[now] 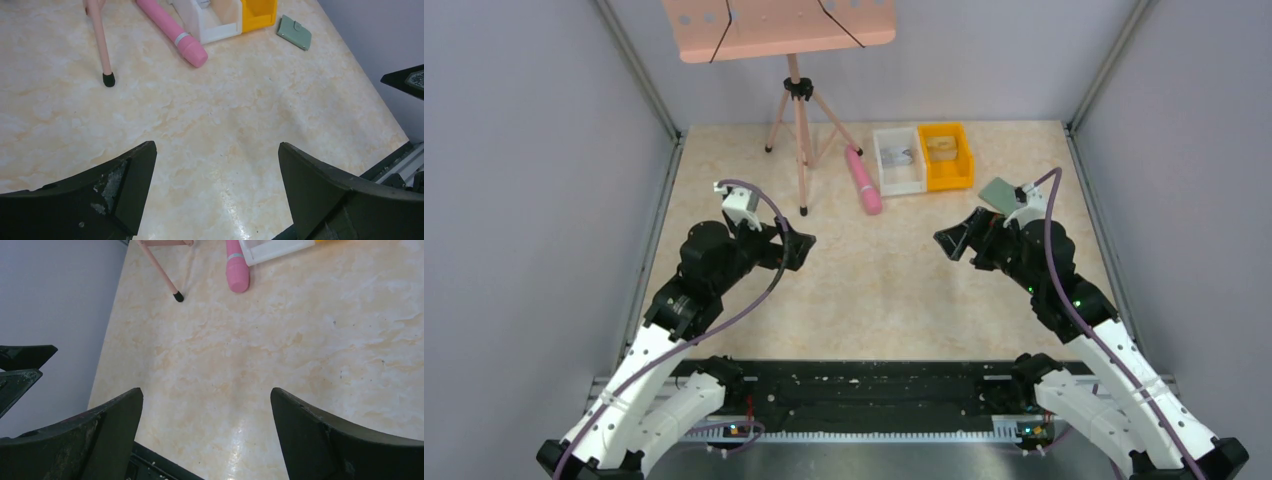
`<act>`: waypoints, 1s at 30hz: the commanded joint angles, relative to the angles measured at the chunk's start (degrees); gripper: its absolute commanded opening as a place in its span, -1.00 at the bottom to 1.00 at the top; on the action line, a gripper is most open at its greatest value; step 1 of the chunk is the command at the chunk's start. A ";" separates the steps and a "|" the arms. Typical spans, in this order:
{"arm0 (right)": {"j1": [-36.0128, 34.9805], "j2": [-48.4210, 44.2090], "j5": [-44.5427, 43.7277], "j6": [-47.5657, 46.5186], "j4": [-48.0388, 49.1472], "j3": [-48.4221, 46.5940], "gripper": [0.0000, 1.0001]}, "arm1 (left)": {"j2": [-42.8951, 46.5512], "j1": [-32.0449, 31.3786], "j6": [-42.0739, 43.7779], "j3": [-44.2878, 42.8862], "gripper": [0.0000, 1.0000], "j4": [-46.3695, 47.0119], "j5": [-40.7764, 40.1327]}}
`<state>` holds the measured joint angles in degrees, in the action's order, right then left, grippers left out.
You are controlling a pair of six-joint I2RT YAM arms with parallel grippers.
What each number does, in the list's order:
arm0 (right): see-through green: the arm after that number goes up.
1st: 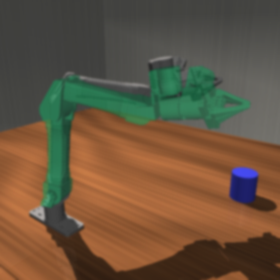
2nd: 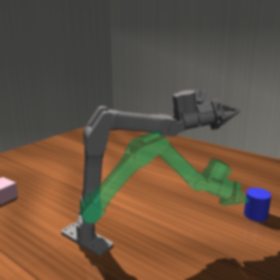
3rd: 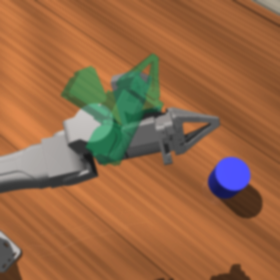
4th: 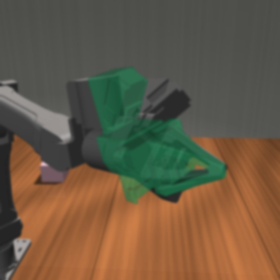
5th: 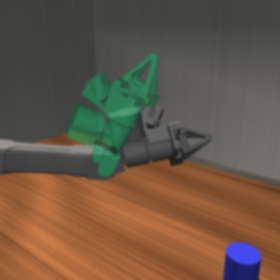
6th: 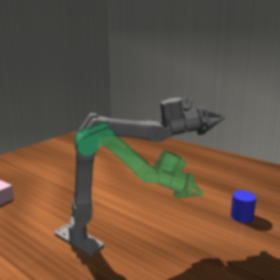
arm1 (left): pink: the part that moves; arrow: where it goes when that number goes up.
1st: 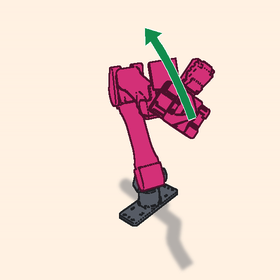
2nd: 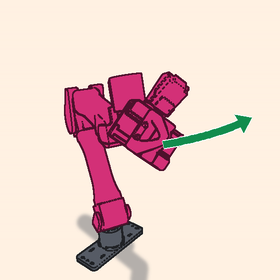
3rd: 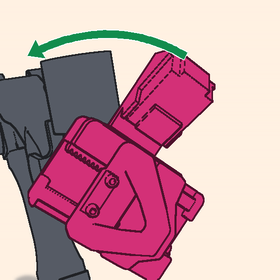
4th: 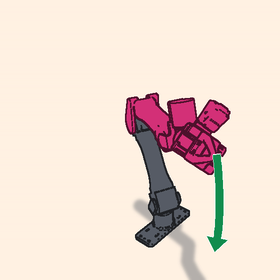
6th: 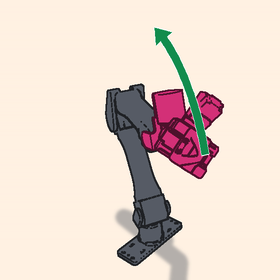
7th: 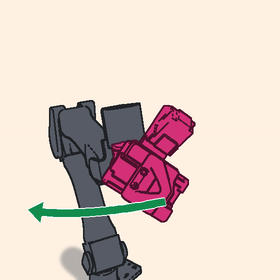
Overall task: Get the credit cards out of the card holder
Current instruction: Move the card holder to the center of the board.
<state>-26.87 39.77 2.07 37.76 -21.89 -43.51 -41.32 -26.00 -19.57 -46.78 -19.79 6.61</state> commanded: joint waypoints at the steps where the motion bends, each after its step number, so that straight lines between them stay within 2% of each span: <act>1: -0.38 -1.00 0.24 0.92 2.39 0.13 0.97 | 1.15 -0.16 0.85 0.21 0.96 1.55 -0.95; 13: -0.41 -1.45 -0.51 1.85 4.48 1.25 0.97 | 1.00 -0.21 -0.52 -0.89 0.95 0.03 -2.34; 19: -0.48 -0.29 -9.47 0.95 4.02 1.78 0.94 | 1.13 -0.27 -0.19 -1.82 0.94 -3.71 -4.37; 25: -0.38 6.45 -12.44 -8.40 3.40 -1.87 0.93 | 1.97 -0.27 -0.42 -3.05 0.94 -8.62 -4.57; 30: 1.55 16.60 -22.91 -16.41 0.53 -7.62 0.93 | 3.66 -0.25 0.21 -0.74 0.90 -8.84 -4.17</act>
<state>-26.76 50.89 -11.29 29.56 -20.60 -44.86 -39.66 -26.04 -19.62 -47.24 -28.60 2.90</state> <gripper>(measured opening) 0.966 0.959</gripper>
